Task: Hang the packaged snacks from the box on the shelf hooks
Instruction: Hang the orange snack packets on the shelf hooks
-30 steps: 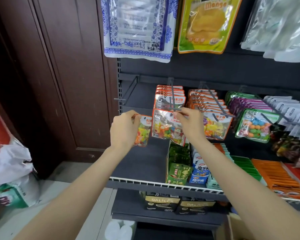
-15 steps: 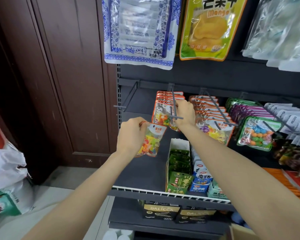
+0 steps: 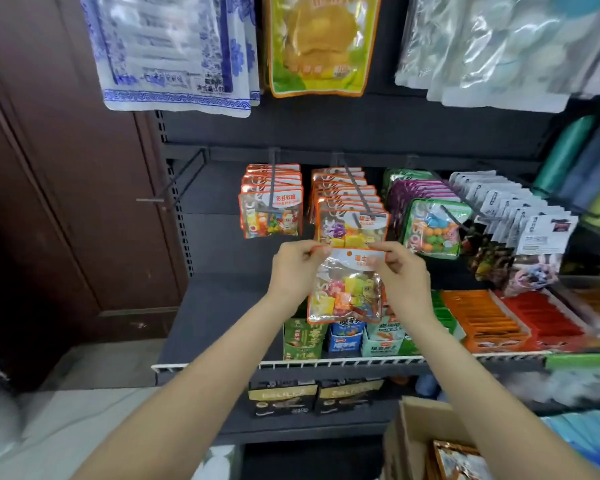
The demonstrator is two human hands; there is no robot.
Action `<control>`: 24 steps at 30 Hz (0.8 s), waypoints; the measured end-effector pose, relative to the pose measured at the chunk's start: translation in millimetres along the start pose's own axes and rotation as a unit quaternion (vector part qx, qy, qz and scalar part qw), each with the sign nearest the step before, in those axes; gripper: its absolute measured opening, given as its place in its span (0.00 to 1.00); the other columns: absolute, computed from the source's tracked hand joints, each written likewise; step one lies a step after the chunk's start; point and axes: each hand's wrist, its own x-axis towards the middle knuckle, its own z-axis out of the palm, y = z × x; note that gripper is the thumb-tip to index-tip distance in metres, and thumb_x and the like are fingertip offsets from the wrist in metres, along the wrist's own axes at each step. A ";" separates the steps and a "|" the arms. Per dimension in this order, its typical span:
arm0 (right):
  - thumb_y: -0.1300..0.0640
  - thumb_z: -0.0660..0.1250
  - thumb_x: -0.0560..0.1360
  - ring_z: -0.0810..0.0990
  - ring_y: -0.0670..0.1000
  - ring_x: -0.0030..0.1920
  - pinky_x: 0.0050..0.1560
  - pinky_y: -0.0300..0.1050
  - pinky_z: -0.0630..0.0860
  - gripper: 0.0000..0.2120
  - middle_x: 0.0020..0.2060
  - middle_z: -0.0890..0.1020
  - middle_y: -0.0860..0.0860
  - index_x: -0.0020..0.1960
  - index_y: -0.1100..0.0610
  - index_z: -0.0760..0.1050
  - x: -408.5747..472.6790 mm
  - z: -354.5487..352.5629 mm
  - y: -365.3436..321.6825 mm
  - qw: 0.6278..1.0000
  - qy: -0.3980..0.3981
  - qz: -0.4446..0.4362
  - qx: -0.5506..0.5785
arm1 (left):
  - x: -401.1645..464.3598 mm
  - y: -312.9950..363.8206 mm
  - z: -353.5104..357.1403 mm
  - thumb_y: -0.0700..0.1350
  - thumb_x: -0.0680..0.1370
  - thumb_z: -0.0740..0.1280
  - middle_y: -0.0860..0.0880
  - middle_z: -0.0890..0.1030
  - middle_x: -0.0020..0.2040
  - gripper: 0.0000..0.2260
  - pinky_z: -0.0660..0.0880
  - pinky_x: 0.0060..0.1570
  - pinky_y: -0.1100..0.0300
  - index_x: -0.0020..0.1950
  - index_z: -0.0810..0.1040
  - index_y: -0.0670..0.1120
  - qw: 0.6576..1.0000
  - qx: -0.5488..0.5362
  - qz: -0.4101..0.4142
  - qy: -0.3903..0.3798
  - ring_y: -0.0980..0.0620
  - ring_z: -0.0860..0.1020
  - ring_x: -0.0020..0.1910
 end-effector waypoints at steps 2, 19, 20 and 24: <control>0.59 0.66 0.76 0.79 0.52 0.43 0.44 0.47 0.77 0.05 0.42 0.81 0.53 0.50 0.51 0.77 13.0 -11.5 2.8 0.999 0.026 0.018 0.018 | 6.1 10.2 14.7 0.45 0.78 0.67 0.52 0.82 0.44 0.09 0.72 0.48 0.63 0.52 0.83 0.44 1.000 -0.002 0.010 0.007 0.55 0.78 0.47; 0.59 0.65 0.77 0.73 0.41 0.36 0.35 0.29 0.66 0.02 0.36 0.75 0.44 0.49 0.54 0.75 57.2 -8.0 -6.0 0.998 0.029 -0.028 -0.042 | 44.5 16.5 29.7 0.43 0.77 0.67 0.52 0.79 0.44 0.08 0.69 0.47 0.63 0.53 0.82 0.42 0.996 0.029 0.007 0.080 0.55 0.75 0.46; 0.59 0.65 0.77 0.73 0.44 0.38 0.38 0.33 0.67 0.02 0.38 0.75 0.45 0.49 0.54 0.75 59.4 -6.5 -5.9 0.997 0.036 -0.039 -0.065 | 47.7 16.1 29.3 0.42 0.77 0.67 0.52 0.79 0.45 0.08 0.70 0.47 0.64 0.53 0.82 0.43 0.995 0.049 0.024 0.087 0.55 0.76 0.46; 0.59 0.65 0.76 0.74 0.50 0.46 0.44 0.41 0.70 0.06 0.48 0.73 0.51 0.53 0.56 0.76 67.9 0.6 -6.7 0.986 0.064 -0.051 -0.144 | 60.0 11.7 32.3 0.40 0.76 0.68 0.51 0.80 0.47 0.05 0.72 0.46 0.64 0.52 0.79 0.44 0.986 0.093 0.060 0.121 0.54 0.77 0.46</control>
